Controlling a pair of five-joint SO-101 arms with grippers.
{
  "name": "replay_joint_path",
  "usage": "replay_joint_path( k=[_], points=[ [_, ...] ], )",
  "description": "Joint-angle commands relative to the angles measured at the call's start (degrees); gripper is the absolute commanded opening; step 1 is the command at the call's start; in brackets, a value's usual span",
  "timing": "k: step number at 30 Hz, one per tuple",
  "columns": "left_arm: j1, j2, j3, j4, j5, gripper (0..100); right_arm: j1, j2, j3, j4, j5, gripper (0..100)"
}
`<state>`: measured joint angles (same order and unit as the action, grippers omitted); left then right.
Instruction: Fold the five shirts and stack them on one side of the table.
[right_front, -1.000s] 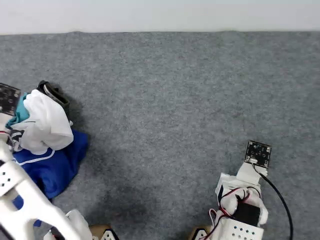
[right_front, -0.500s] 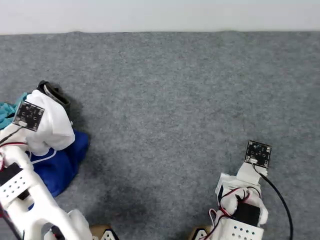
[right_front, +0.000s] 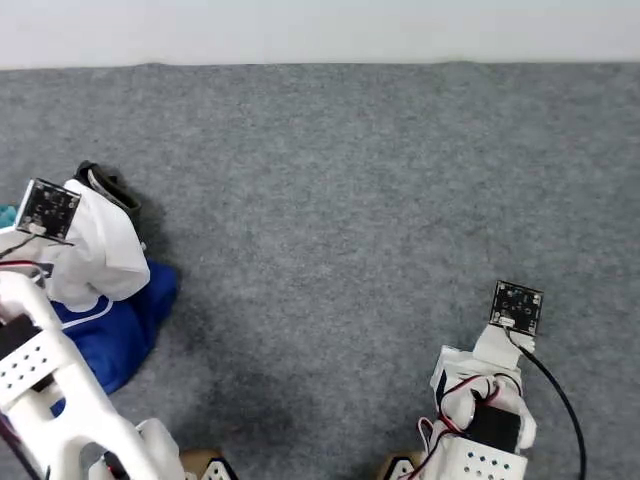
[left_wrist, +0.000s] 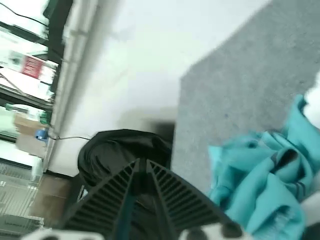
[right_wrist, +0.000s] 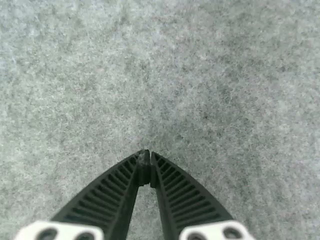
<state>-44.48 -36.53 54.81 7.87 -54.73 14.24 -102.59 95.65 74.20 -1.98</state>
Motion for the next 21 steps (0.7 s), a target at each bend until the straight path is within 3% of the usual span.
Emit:
replay_joint_path(
  k=[1,7,13,21],
  points=[
    [0.53,-1.76,-1.80,-1.14,-1.05,0,0.40,-0.40,0.79,0.22,-0.26,0.9],
    [-0.88,-1.85,4.18,-1.14,-3.34,2,0.40,-0.40,0.79,0.22,-0.26,0.9],
    [-3.16,-1.23,7.78,-0.97,-5.54,25,0.40,-0.40,0.79,0.22,-0.26,0.9],
    [-2.81,-1.14,8.48,8.35,-5.54,24,0.40,-0.40,0.79,0.22,-0.26,0.9]
  ],
)
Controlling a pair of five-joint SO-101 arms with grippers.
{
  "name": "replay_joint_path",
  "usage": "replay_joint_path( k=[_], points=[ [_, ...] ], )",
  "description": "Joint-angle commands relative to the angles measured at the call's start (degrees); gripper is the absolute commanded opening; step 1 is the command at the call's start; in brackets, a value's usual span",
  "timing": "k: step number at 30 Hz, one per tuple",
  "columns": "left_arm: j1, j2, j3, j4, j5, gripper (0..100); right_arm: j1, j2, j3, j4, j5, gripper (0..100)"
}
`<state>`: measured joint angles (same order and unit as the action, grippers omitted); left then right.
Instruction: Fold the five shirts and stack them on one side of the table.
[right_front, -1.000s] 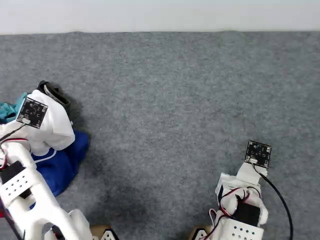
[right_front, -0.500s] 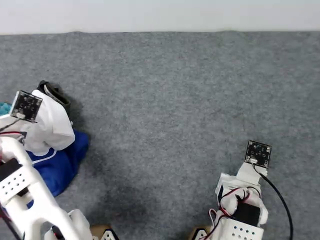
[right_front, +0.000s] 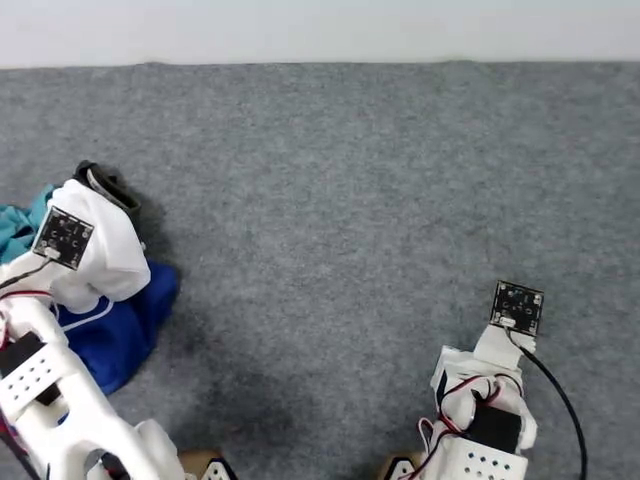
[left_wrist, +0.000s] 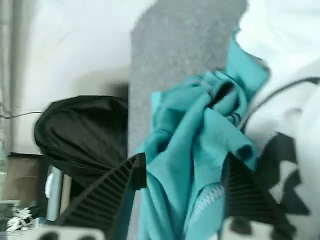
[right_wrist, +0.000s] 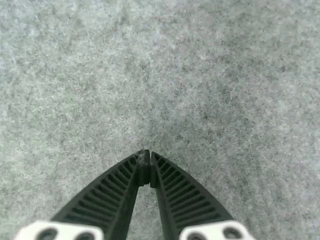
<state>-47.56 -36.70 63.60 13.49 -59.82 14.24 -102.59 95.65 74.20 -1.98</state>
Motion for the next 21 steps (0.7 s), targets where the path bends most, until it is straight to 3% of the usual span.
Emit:
replay_joint_path(
  k=[1,11,18,21],
  points=[
    [0.62,-0.97,-0.22,3.16,-0.44,23,0.40,-0.40,0.79,0.22,-0.26,0.9],
    [5.80,-1.05,4.35,2.55,-0.70,0,0.40,-0.40,0.79,0.22,-0.26,0.9],
    [6.95,-1.58,-0.92,3.34,0.97,0,0.40,-0.40,0.79,0.22,-0.26,0.9],
    [5.45,-1.05,-9.71,13.71,9.49,0,0.40,-0.40,0.79,0.22,-0.26,0.9]
  ],
)
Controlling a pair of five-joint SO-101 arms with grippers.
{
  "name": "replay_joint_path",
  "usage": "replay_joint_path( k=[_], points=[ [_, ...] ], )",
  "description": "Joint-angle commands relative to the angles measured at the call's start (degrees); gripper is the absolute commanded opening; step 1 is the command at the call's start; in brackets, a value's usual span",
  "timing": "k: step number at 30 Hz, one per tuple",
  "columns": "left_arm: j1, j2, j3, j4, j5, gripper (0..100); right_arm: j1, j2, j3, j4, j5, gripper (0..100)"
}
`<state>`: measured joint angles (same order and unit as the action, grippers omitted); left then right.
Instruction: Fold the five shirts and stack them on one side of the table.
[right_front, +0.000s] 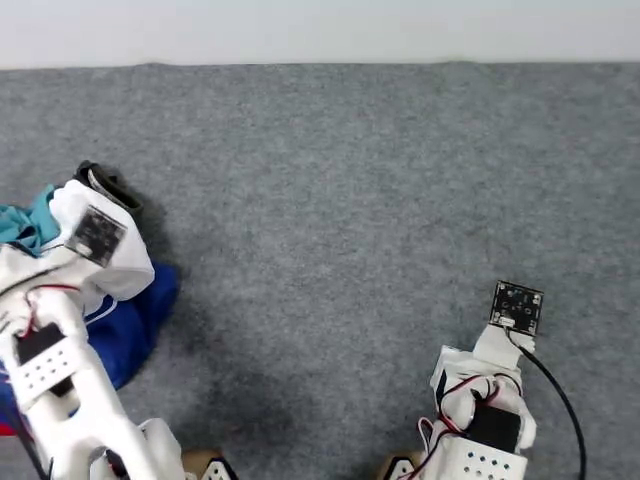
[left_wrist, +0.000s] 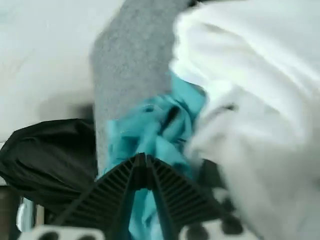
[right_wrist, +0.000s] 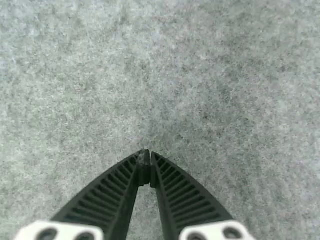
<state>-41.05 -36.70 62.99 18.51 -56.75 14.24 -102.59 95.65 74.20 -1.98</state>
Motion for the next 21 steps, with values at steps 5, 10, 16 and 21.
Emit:
replay_joint_path(
  k=[5,10,16,21],
  points=[
    [2.02,3.87,-33.45,40.88,9.32,0,0.40,-0.40,0.79,0.22,-0.26,0.9],
    [3.08,15.47,-49.71,49.85,14.33,0,0.40,-0.40,0.79,0.22,-0.26,0.9],
    [-0.26,27.43,-59.12,53.54,11.87,8,0.40,-0.40,0.79,0.22,-0.26,0.9],
    [-3.08,34.99,-63.60,56.44,11.08,24,0.40,-0.40,0.79,0.22,-0.26,0.9]
  ],
)
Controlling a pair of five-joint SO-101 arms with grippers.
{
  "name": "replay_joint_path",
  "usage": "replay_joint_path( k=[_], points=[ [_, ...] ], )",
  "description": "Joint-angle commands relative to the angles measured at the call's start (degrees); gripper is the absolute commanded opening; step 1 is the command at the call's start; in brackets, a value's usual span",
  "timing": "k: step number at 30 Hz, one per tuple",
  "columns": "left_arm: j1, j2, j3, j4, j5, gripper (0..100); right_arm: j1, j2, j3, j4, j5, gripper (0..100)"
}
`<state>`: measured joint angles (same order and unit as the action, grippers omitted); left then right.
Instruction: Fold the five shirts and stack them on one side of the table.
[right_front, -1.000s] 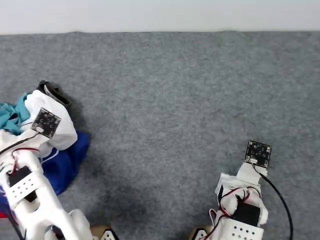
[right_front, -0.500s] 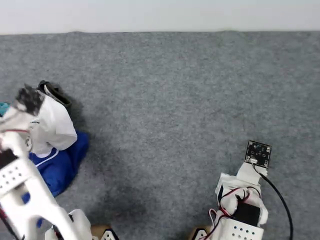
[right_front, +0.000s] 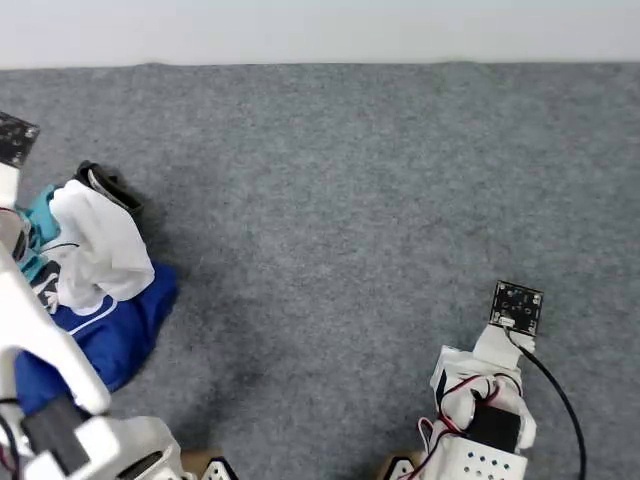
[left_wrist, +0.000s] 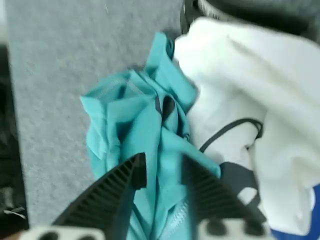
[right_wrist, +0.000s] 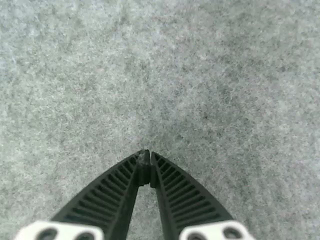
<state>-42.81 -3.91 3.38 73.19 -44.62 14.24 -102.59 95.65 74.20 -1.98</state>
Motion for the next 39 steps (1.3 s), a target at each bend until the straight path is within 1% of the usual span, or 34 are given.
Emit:
replay_joint_path(
  k=[1,10,13,15,18,19,20,21,24,26,29,33,36,39],
  points=[
    [-1.76,3.52,-4.97,2.29,-1.05,24,0.40,-0.40,0.79,0.22,-0.26,0.9],
    [-2.37,17.58,-15.08,10.37,-1.23,25,0.40,-0.40,0.79,0.22,-0.26,0.9],
    [-2.37,21.71,-18.51,11.43,-0.97,24,0.40,-0.40,0.79,0.22,-0.26,0.9],
    [-2.29,23.56,-20.18,11.43,-0.97,19,0.40,-0.40,0.79,0.22,-0.26,0.9],
    [-1.93,24.09,-22.99,11.43,-0.97,1,0.40,-0.40,0.79,0.22,-0.26,0.9],
    [-1.85,24.00,-23.96,11.43,-0.97,0,0.40,-0.40,0.79,0.22,-0.26,0.9],
    [-1.67,24.00,-24.92,11.43,-0.97,2,0.40,-0.40,0.79,0.22,-0.26,0.9],
    [-1.67,23.74,-26.15,11.78,-0.88,0,0.40,-0.40,0.79,0.22,-0.26,0.9],
    [-1.67,22.07,-31.16,13.80,-0.79,0,0.40,-0.40,0.79,0.22,-0.26,0.9],
    [-1.49,20.31,-35.03,14.51,1.41,0,0.40,-0.40,0.79,0.22,-0.26,0.9],
    [-1.32,17.49,-41.89,14.33,7.38,0,0.40,-0.40,0.79,0.22,-0.26,0.9],
    [1.49,14.95,-50.24,14.59,13.89,0,0.40,-0.40,0.79,0.22,-0.26,0.9],
    [5.19,13.27,-55.52,14.68,18.81,0,0.40,-0.40,0.79,0.22,-0.26,0.9],
    [10.81,11.34,-59.56,14.68,23.12,0,0.40,-0.40,0.79,0.22,-0.26,0.9]
  ],
)
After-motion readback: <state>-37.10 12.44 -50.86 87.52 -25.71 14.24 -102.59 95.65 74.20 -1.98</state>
